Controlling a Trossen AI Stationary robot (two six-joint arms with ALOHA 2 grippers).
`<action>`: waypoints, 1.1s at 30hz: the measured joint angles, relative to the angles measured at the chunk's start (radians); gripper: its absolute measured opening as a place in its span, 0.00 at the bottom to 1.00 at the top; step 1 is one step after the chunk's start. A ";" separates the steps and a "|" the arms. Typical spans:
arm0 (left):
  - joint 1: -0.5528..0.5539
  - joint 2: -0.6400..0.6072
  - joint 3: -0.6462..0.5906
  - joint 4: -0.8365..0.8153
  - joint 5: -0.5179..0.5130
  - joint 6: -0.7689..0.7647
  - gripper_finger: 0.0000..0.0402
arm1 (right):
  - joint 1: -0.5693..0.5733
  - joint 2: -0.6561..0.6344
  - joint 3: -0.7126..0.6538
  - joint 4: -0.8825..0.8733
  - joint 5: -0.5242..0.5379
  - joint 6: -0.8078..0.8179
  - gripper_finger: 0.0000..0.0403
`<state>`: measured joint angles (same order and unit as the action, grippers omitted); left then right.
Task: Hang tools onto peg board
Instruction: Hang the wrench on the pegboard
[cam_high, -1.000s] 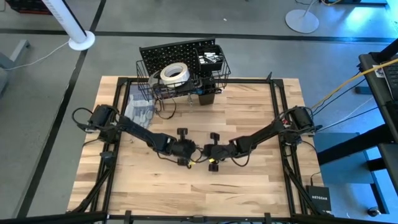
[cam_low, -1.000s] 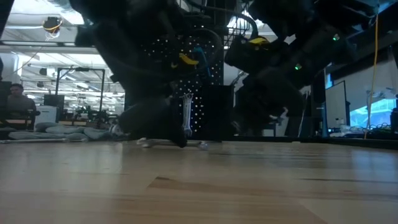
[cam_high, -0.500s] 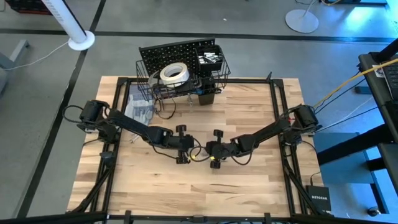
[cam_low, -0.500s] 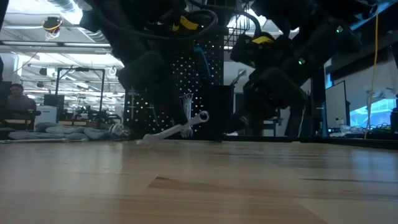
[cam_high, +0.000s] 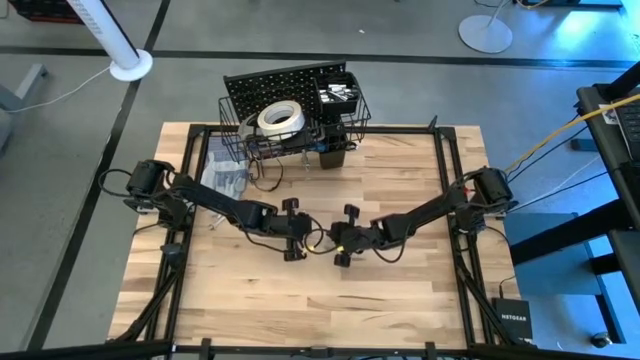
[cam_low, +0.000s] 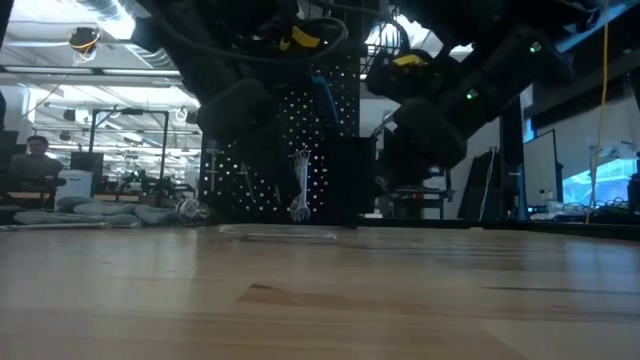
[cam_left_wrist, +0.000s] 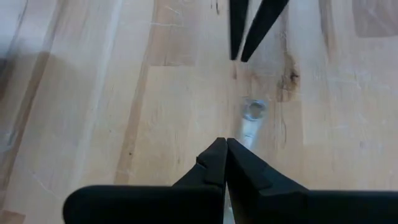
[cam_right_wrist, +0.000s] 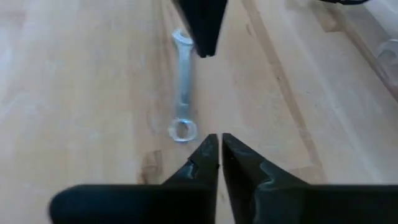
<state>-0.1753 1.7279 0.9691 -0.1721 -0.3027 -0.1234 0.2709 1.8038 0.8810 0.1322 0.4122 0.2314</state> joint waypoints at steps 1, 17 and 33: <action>0.000 0.000 0.000 0.000 0.001 0.000 0.00 | -0.007 0.000 0.000 -0.001 0.000 0.000 0.08; -0.002 0.005 0.001 -0.046 0.078 -0.064 0.10 | -0.012 0.072 0.001 0.162 -0.103 -0.017 0.37; -0.013 0.009 0.001 -0.078 0.076 -0.075 0.24 | -0.031 0.191 0.006 0.237 -0.120 0.006 0.27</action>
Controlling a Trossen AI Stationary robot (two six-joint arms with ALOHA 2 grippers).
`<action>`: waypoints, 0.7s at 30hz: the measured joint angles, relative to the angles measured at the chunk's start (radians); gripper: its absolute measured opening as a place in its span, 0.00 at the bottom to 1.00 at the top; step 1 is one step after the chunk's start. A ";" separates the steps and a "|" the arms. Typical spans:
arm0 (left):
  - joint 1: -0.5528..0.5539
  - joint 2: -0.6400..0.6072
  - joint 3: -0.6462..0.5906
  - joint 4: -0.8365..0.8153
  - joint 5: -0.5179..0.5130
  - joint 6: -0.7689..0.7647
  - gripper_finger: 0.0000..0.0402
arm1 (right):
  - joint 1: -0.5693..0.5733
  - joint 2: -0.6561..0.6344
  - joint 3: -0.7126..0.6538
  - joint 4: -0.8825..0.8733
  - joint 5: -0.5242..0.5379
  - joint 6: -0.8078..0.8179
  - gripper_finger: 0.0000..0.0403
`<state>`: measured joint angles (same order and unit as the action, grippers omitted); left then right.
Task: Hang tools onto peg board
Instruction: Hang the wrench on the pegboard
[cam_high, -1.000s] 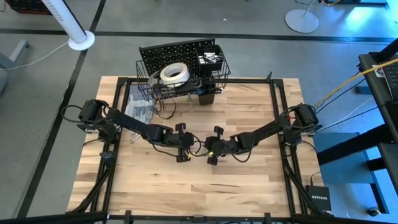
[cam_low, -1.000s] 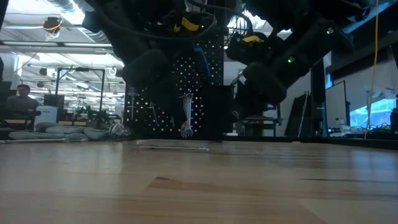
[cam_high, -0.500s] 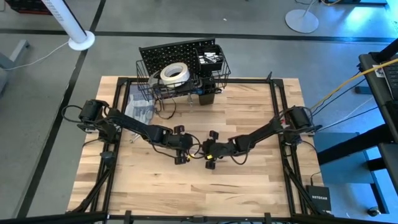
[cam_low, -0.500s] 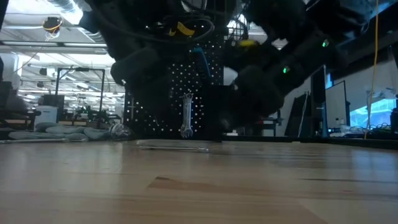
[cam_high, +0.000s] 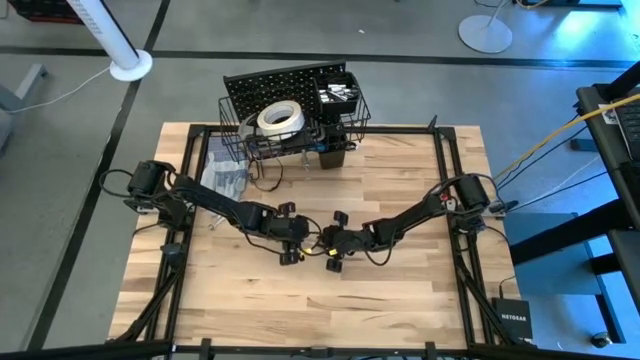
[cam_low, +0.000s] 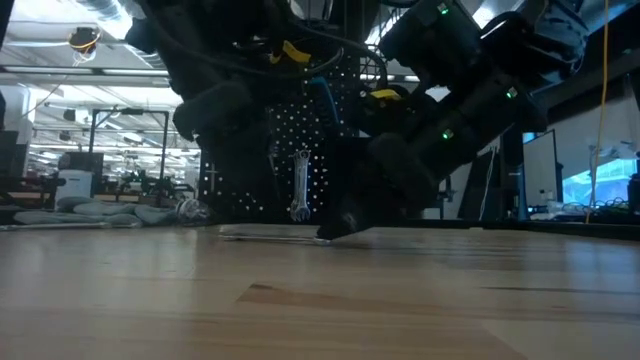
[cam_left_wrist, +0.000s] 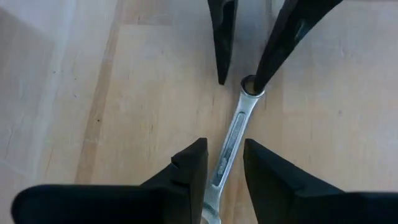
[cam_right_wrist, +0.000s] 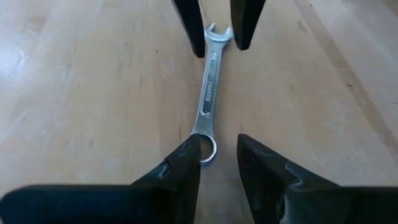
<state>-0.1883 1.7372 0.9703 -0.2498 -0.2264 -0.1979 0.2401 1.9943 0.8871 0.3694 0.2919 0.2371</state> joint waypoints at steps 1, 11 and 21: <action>0.000 0.004 0.000 0.001 0.000 0.003 0.24 | 0.000 0.000 0.000 -0.012 0.011 0.000 0.27; 0.008 0.064 0.000 0.026 0.069 0.085 0.40 | 0.000 0.003 -0.002 -0.031 0.021 -0.001 0.27; 0.021 0.098 0.004 0.037 -0.070 0.321 0.40 | 0.000 0.005 -0.004 -0.020 0.018 -0.006 0.27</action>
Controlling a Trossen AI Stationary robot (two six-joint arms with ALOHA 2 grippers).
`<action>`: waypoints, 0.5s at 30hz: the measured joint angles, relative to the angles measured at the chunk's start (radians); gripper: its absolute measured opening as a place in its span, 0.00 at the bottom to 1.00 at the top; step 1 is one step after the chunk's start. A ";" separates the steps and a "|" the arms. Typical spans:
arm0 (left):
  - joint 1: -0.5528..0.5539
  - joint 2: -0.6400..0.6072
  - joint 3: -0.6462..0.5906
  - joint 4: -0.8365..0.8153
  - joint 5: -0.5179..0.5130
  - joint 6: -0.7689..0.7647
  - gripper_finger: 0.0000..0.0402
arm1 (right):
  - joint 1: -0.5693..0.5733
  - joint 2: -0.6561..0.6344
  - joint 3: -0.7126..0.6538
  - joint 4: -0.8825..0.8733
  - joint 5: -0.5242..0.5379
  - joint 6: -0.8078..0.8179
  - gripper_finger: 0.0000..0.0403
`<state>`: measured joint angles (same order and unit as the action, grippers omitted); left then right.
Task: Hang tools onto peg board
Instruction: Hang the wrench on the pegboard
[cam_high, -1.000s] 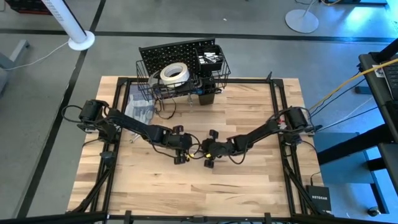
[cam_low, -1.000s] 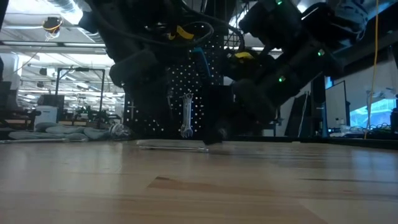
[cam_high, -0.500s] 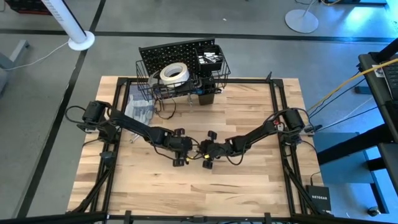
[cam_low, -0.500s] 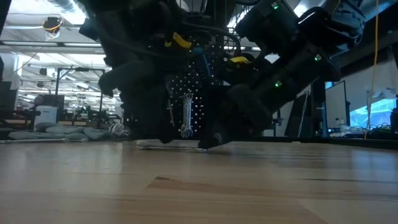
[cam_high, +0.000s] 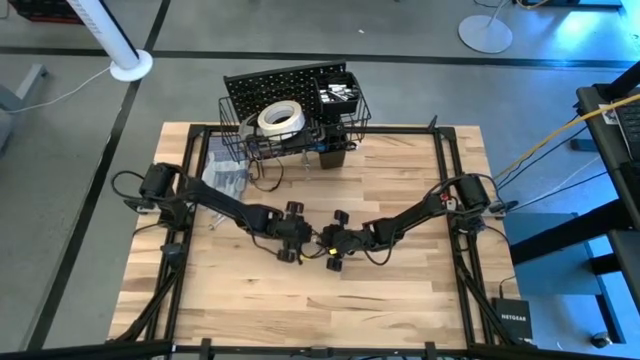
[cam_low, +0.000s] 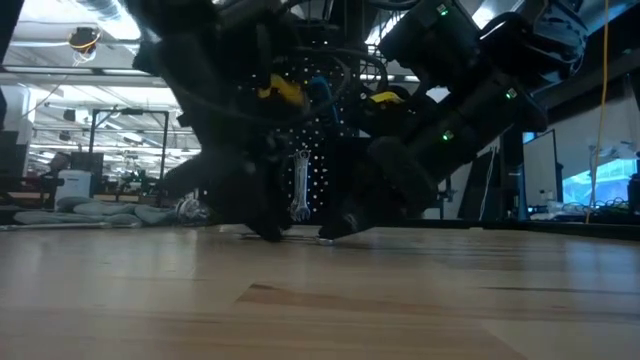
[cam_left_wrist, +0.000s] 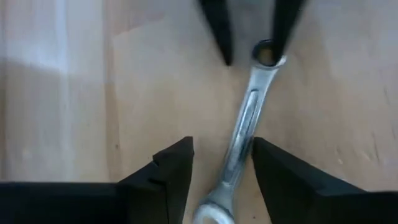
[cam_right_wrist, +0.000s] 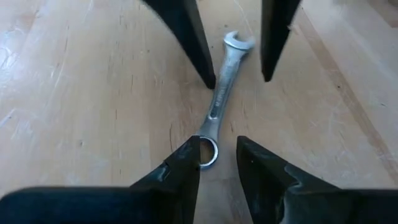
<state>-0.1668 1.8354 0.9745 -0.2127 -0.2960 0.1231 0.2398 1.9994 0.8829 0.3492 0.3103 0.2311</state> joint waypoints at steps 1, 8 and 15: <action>-0.012 0.007 0.000 0.002 -0.025 0.029 0.39 | 0.000 0.000 0.000 0.001 0.000 0.000 0.27; -0.079 0.091 0.002 0.063 -0.225 0.197 0.32 | 0.000 0.001 -0.001 0.008 -0.015 0.000 0.27; -0.054 0.129 0.001 0.160 -0.223 0.307 0.26 | 0.000 0.001 -0.001 0.008 -0.045 0.001 0.27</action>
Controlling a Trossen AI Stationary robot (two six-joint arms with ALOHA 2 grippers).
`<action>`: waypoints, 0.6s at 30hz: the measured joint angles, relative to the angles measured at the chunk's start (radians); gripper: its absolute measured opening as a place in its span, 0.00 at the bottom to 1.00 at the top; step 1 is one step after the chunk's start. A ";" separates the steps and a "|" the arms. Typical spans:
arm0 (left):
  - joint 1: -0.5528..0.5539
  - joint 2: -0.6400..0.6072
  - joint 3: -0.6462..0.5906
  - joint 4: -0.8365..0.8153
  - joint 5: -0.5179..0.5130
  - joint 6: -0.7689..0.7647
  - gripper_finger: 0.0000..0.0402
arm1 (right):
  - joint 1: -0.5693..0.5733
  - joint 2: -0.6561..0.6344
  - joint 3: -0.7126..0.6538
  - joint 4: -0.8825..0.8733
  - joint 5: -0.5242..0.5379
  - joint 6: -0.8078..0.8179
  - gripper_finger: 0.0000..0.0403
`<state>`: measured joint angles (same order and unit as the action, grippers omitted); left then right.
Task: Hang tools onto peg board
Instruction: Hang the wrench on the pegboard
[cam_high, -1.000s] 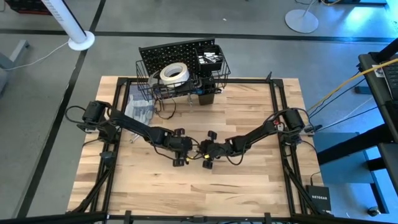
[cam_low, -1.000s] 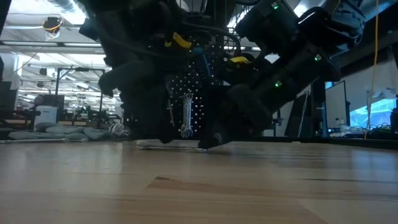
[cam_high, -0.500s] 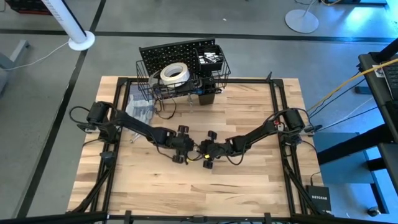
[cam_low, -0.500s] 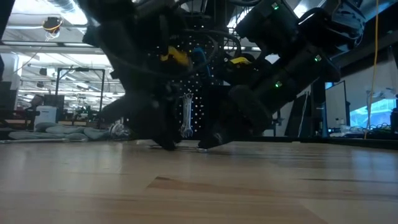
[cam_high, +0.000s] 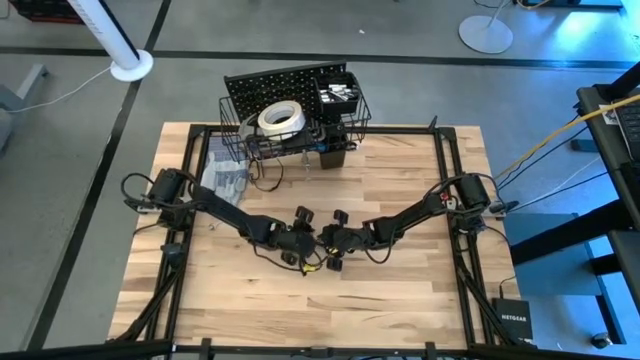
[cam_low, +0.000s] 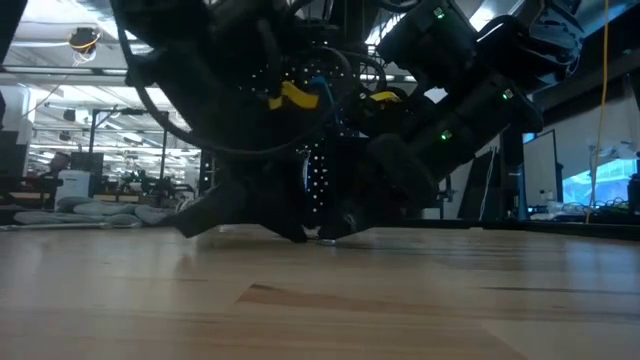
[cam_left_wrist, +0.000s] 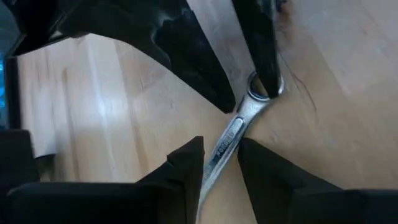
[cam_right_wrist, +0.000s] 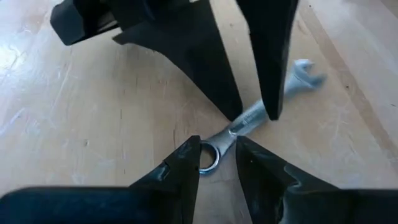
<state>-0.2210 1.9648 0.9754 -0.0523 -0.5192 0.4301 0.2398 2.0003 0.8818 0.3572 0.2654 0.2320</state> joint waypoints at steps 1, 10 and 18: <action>0.009 0.000 0.000 0.007 0.021 0.005 0.25 | 0.000 0.000 0.000 0.000 -0.003 0.000 0.27; 0.079 -0.001 -0.004 0.066 0.237 0.228 0.15 | 0.001 0.009 -0.001 -0.006 -0.006 -0.021 0.27; 0.127 -0.001 -0.005 0.093 0.445 0.483 0.12 | 0.002 0.022 -0.001 0.008 -0.004 -0.042 0.27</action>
<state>-0.0940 1.9640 0.9703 0.0410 -0.0742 0.9127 0.2420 2.0220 0.8809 0.3655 0.2615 0.1901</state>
